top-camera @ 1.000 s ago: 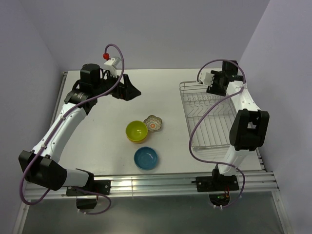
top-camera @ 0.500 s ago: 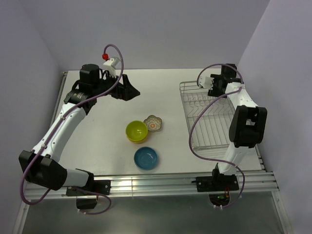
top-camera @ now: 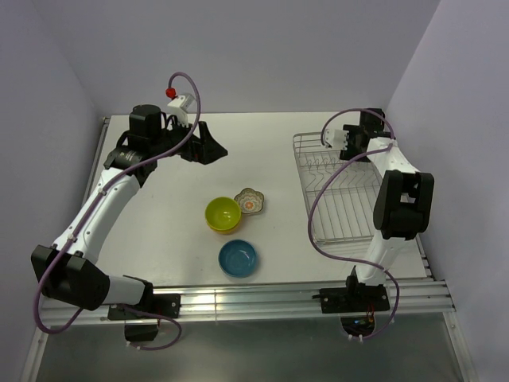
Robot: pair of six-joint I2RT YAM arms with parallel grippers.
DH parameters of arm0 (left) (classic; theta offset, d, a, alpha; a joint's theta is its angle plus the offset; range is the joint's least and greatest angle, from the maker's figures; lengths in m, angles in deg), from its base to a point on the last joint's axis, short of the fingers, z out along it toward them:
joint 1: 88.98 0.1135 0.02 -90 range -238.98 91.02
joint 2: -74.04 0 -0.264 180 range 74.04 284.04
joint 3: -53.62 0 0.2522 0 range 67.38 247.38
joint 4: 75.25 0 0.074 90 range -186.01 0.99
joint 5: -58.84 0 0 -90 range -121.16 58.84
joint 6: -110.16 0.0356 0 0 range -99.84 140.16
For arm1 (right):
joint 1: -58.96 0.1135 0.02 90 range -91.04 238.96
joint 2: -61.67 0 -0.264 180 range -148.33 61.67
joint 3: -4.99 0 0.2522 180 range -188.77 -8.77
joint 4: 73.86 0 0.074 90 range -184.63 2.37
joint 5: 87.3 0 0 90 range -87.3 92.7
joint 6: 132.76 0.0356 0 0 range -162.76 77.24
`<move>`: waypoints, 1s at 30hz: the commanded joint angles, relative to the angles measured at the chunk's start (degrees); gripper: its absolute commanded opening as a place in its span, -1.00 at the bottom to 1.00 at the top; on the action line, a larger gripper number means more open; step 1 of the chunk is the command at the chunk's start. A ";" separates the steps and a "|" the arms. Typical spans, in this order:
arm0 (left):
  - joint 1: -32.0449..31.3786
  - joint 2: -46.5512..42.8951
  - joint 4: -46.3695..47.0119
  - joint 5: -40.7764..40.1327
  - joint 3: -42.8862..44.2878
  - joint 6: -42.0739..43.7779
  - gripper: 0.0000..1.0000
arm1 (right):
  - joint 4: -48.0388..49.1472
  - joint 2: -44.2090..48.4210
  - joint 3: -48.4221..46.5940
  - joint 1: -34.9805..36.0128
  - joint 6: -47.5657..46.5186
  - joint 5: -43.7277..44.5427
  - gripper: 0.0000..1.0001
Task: Load the bowls into the dish rack
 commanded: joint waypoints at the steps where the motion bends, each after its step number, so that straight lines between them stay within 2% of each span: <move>1: 0.23 0.31 2.07 1.27 0.77 0.45 0.99 | 1.97 0.20 0.73 -0.38 -1.41 0.51 -0.62; 12: 0.31 0.05 1.98 0.83 0.68 0.89 0.99 | 1.53 0.55 1.26 -0.38 -5.02 1.47 -0.67; 21: 0.40 0.05 1.98 0.83 0.77 0.81 0.98 | 0.40 0.99 0.47 -0.46 -5.02 1.47 -0.60; 24: 0.40 -0.13 2.16 0.74 0.59 0.72 0.99 | 0.04 1.43 0.64 -0.29 -5.28 1.47 -0.28; 25: 0.40 -0.04 2.16 0.83 0.59 0.72 0.99 | 0.30 1.61 0.82 -0.29 -5.46 1.47 -0.08; 27: 0.40 -0.04 2.16 0.83 0.59 0.72 0.99 | 0.39 1.70 1.43 -0.29 -5.81 2.69 0.05; 30: 0.40 -0.30 2.25 0.83 0.50 0.80 0.99 | 0.13 1.52 1.26 -0.20 -5.72 2.97 0.08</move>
